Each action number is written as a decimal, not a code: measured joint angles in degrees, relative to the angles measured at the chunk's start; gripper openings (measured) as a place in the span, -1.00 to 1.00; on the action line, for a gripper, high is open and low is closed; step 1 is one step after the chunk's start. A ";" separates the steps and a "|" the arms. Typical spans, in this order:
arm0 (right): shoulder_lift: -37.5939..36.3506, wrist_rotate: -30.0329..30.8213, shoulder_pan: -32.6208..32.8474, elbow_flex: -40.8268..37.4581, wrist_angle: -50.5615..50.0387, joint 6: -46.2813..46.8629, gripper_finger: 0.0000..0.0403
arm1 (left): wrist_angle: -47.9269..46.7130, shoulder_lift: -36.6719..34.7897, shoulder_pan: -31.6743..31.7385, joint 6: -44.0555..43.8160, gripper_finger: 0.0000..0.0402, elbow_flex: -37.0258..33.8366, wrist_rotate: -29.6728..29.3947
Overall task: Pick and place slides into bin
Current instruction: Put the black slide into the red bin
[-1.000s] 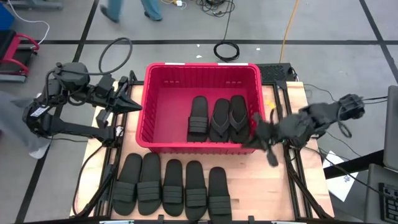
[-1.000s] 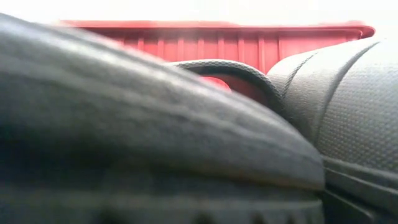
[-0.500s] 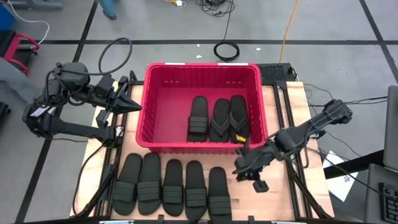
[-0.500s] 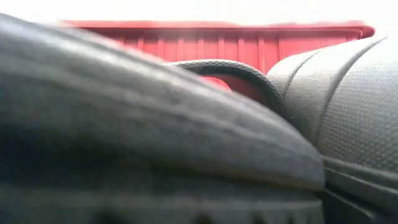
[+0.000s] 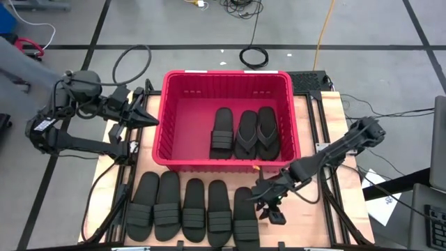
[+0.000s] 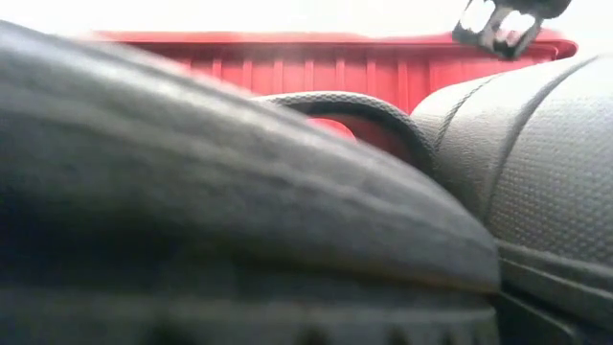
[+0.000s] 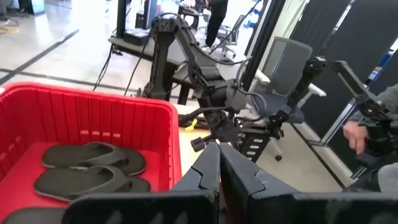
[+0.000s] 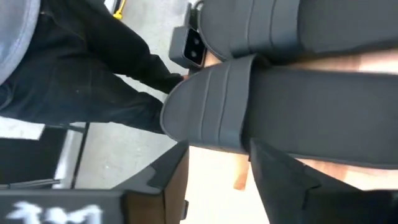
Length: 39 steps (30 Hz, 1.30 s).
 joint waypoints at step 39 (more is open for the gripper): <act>18.24 -11.91 0.58 -5.47 31.33 17.95 -0.93 | -2.17 -1.25 -0.02 3.14 -0.96 -0.04 4.23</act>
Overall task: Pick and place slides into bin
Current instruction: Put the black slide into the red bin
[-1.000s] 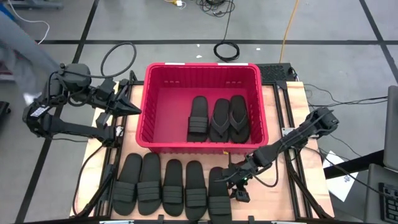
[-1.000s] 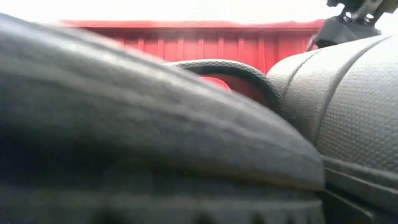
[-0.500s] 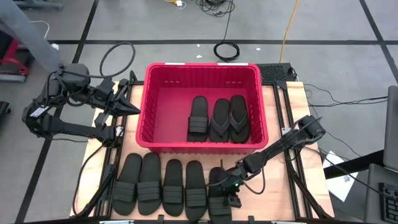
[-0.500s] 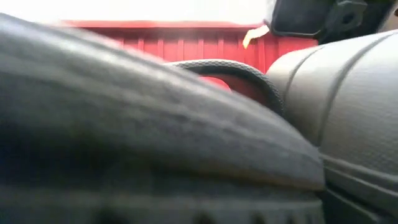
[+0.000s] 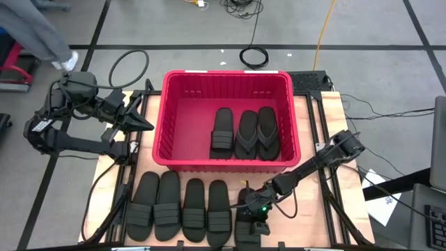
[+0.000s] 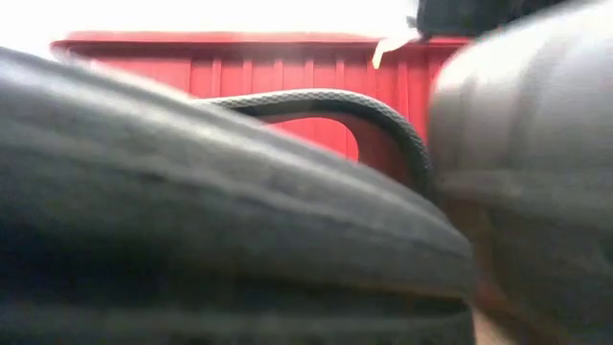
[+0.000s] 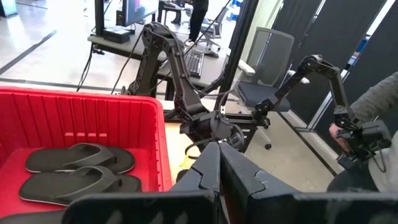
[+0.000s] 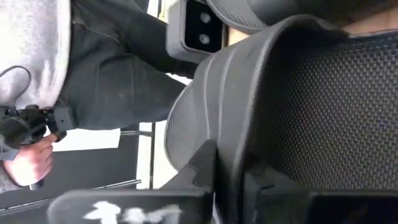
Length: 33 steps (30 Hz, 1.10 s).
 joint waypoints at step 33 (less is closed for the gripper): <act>-29.71 9.80 -26.13 39.68 -58.42 -41.67 -0.97 | 0.18 -1.60 0.01 4.21 -0.96 0.00 -6.01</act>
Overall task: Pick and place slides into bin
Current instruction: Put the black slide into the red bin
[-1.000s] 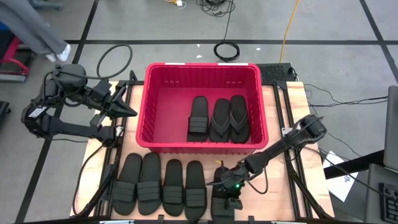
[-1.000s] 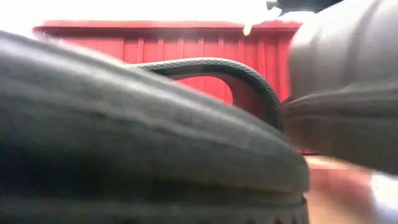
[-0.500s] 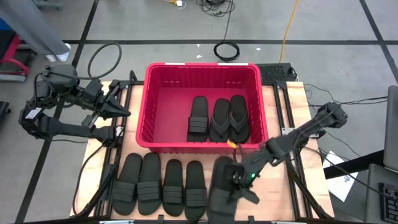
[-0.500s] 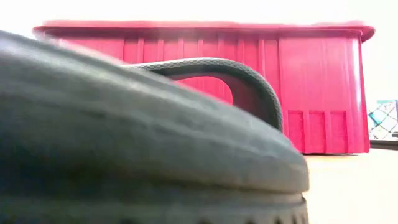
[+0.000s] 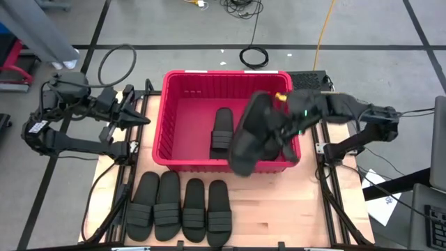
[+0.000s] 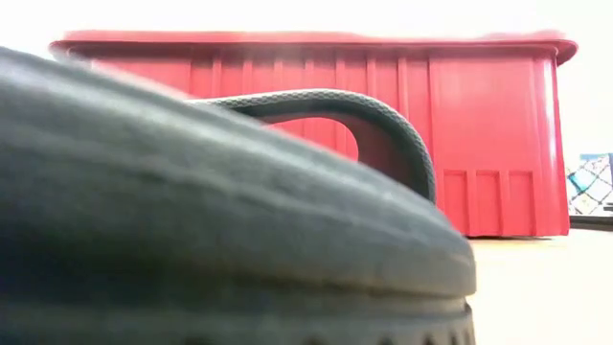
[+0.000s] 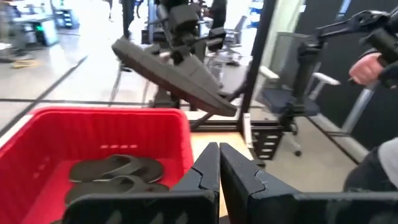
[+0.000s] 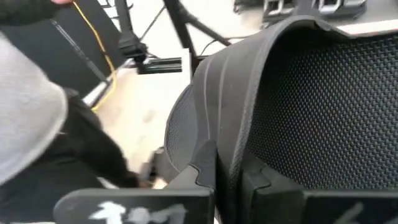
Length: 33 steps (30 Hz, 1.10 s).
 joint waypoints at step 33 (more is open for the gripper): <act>34.86 -23.72 -26.68 0.19 19.68 -11.72 -0.96 | -1.19 3.83 0.02 5.45 -0.96 0.00 -10.43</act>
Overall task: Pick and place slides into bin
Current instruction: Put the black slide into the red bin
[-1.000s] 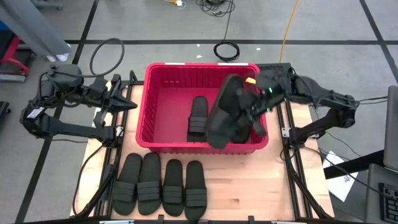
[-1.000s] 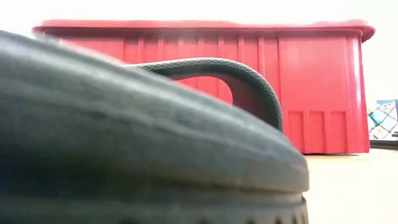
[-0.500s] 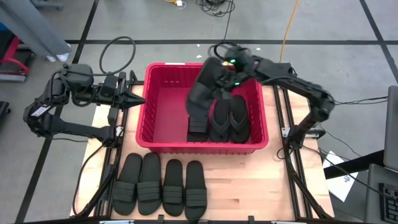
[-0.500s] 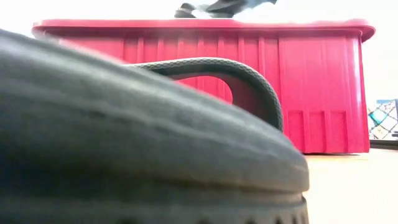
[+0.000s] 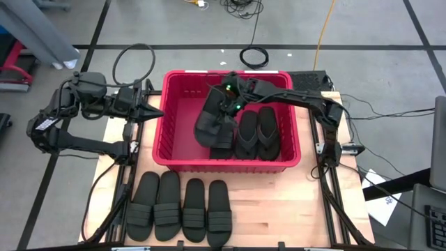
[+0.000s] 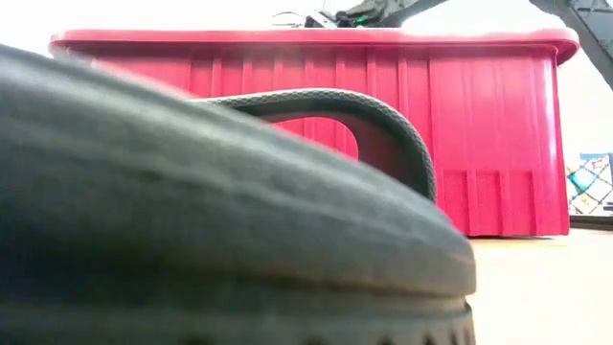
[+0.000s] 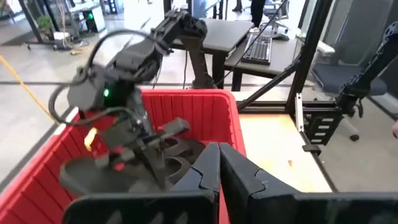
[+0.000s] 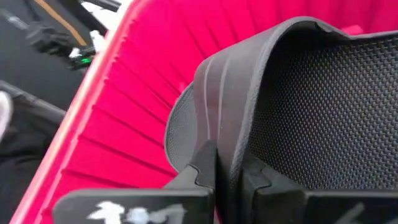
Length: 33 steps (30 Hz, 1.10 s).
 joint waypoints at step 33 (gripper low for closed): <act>24.78 -15.29 1.08 19.04 0.50 6.36 -0.99 | -3.62 0.25 0.05 -3.02 -0.96 0.00 -7.98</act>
